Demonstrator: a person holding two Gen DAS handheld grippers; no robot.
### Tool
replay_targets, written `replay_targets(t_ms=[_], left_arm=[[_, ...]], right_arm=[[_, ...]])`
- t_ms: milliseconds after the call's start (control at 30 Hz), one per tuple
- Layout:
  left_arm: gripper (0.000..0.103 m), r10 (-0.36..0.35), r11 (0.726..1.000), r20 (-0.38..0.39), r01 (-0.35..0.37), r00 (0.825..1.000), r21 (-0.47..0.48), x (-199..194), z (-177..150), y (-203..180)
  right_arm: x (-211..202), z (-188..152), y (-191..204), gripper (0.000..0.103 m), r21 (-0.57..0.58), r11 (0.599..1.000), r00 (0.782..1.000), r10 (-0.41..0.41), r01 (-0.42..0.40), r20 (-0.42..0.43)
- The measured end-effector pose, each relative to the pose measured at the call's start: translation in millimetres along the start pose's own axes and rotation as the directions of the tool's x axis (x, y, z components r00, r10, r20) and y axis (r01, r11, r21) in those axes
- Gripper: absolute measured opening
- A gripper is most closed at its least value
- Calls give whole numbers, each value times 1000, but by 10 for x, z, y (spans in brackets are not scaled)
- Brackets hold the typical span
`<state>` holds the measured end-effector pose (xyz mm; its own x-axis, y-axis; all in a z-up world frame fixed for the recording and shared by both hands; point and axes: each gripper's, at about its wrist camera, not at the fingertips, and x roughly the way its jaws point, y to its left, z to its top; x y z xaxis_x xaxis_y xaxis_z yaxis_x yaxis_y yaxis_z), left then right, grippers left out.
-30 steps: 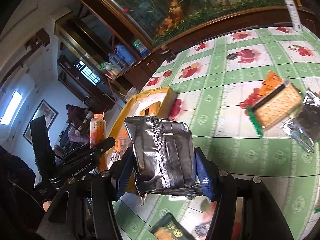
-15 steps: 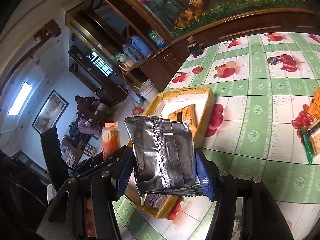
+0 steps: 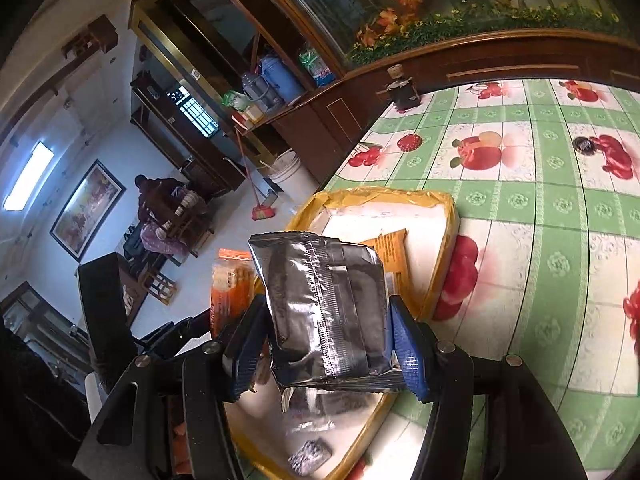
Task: Organize snacks
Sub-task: 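Carry the orange cracker pack and silver foil packet over the white tray, then lower both packs into the white tray and open both grippers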
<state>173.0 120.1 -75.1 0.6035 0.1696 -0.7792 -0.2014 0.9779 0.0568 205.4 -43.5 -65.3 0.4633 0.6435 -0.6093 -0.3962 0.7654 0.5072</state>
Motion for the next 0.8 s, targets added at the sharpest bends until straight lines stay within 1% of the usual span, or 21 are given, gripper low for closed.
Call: replay_targets(t_ms=[233, 267, 333, 400, 500, 567, 633, 733, 800], left_arm=[[54, 51, 998, 17, -52, 999, 32, 115, 28, -34], [54, 52, 998, 12, -52, 999, 31, 139, 21, -27], [54, 29, 999, -7, -29, 1000, 22, 167, 22, -4], [54, 33, 999, -10, -33, 999, 21, 173, 36, 2], [54, 14, 1000, -50, -13, 999, 18, 226, 35, 5], [54, -3, 1000, -66, 3, 998, -1, 237, 30, 38], [55, -23, 1000, -66, 22, 998, -7, 224, 31, 53], [56, -12, 1000, -54, 12, 998, 7, 171, 25, 25], [58, 1, 1000, -46, -1, 999, 9, 128, 13, 23]], right_arm=[[366, 235, -28, 60, -53, 997, 998, -63, 61, -32], [417, 253, -16, 60, -65, 996, 997, -71, 68, -38], [523, 264, -1, 60, -91, 992, 995, -87, 83, -51], [637, 253, 6, 60, -119, 987, 991, -118, 110, -64], [765, 228, -27, 60, -134, 983, 987, -138, 126, -83], [798, 214, -30, 62, -141, 983, 987, -132, 118, -89], [793, 210, -29, 62, -142, 984, 989, -122, 109, -85], [772, 211, -27, 62, -144, 983, 988, -127, 114, -87], [723, 210, -22, 62, -136, 985, 990, -119, 107, -80]])
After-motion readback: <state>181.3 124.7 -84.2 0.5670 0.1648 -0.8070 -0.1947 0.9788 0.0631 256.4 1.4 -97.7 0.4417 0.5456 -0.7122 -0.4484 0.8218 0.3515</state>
